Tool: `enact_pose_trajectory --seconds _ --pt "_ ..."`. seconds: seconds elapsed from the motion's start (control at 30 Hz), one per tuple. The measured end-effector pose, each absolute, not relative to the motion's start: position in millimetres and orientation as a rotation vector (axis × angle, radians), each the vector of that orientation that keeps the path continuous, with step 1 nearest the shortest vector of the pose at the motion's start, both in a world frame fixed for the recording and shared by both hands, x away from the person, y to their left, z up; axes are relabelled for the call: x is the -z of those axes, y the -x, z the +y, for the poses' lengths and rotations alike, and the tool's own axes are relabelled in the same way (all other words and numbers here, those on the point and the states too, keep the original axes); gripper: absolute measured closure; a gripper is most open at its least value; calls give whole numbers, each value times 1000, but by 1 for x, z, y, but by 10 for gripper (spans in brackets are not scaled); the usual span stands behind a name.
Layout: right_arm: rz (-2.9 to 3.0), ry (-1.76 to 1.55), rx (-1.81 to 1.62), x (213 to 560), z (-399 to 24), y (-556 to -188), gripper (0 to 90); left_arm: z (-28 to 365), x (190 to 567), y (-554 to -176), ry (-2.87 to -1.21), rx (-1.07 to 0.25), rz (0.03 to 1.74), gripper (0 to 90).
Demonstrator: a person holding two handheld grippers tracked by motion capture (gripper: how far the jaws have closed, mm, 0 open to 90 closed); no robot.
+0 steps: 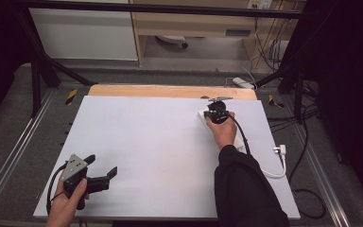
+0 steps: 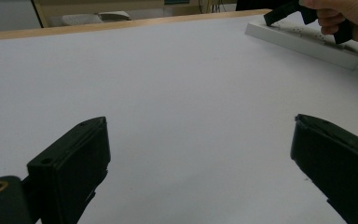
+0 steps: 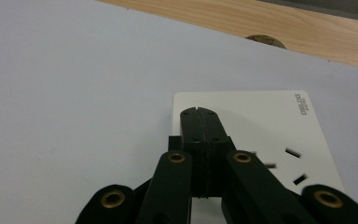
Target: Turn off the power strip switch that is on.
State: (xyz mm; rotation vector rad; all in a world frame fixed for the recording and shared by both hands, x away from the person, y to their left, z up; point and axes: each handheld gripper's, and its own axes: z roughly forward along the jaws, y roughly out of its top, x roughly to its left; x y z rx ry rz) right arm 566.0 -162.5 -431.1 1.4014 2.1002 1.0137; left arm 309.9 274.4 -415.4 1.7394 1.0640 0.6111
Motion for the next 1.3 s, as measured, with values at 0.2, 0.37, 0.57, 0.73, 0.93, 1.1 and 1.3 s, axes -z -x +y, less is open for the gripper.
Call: enact_pose_trajectory --seconds 0.2,0.37,0.57,0.73,0.93,1.1,1.3 --pt "2104 -1395 -1009 431 -162 -565 900 275 415 -310 -1739 -609 1065 48" --pt "2100 -1389 -1015 431 -160 -565 900 275 415 -310 -1738 -610 1065 48" --pt "2095 -1386 -1022 429 -160 -564 900 275 415 -310 -1739 -610 1066 48" --pt "2093 -1380 -1027 428 -160 -563 900 275 415 -310 -1738 -611 1065 48" --pt "2092 -1366 -1038 425 -160 -561 900 275 415 -310 -1738 -610 1064 48" --pt "2084 -1365 -1047 423 -161 -559 900 275 415 -310 -1737 -610 1065 48" --pt "2069 -1367 -1068 420 -166 -554 900 275 415 -309 -1738 -610 1064 48"
